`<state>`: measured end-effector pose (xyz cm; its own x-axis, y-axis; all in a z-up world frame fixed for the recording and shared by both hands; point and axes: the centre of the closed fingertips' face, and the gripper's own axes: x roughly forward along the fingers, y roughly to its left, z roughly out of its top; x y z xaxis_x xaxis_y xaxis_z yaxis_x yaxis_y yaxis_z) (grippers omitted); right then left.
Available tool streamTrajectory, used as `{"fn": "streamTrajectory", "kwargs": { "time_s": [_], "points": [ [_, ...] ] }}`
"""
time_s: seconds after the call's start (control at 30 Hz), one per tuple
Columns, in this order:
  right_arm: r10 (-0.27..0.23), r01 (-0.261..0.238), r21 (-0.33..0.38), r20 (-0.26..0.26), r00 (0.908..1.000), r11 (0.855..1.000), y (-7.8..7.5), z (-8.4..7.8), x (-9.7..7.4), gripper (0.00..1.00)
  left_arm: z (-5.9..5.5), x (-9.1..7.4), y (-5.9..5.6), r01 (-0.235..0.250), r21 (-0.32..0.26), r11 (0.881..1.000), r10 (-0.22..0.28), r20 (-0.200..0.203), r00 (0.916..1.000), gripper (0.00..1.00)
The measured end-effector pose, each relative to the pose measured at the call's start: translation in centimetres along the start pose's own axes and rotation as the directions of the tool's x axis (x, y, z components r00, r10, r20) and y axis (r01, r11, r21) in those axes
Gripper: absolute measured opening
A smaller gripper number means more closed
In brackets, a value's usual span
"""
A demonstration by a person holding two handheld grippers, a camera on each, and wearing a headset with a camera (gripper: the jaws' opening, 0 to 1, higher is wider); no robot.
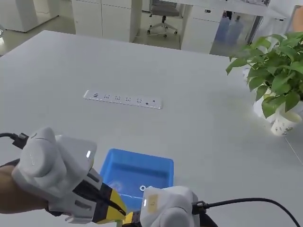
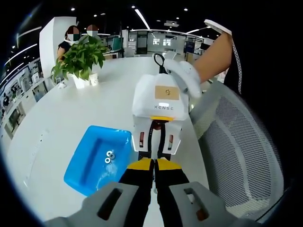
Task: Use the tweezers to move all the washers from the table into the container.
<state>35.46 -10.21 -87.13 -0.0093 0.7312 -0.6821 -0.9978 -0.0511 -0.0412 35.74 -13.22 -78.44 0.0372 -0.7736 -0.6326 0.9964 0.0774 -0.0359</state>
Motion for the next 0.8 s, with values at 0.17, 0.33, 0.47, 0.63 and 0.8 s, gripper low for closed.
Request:
{"fn": "streamTrajectory", "kwargs": {
  "time_s": [0.17,0.33,0.47,0.63,0.8],
  "points": [
    [0.003,-0.003,-0.004,-0.002,1.0,1.0,0.2,0.0,0.0,0.09,0.0,0.0,-0.1,-0.001,0.001,1.0,0.001,-0.005,1.0,0.04],
    [-0.001,0.001,-0.009,0.002,1.0,1.0,0.2,0.2,-0.2,0.09,0.2,-0.2,-0.2,-0.005,0.003,1.0,0.005,-0.003,1.0,0.04],
    [-0.005,0.005,-0.015,0.005,1.0,1.0,0.1,0.5,-0.5,0.09,0.5,-0.4,-0.2,-0.007,0.005,1.0,0.007,0.0,1.0,0.04],
    [-0.01,0.01,-0.025,0.01,0.9999,1.0,0.0,1.0,-1.0,0.09,1.1,-0.9,-0.2,-0.014,0.012,1.0,0.014,0.003,0.9999,0.04],
    [-0.01,0.011,-0.034,0.018,0.9998,0.999,0.0,1.6,-1.5,0.09,1.8,-1.4,-0.4,-0.018,0.021,1.0,0.018,0.002,0.9998,0.04]
  ]
}}
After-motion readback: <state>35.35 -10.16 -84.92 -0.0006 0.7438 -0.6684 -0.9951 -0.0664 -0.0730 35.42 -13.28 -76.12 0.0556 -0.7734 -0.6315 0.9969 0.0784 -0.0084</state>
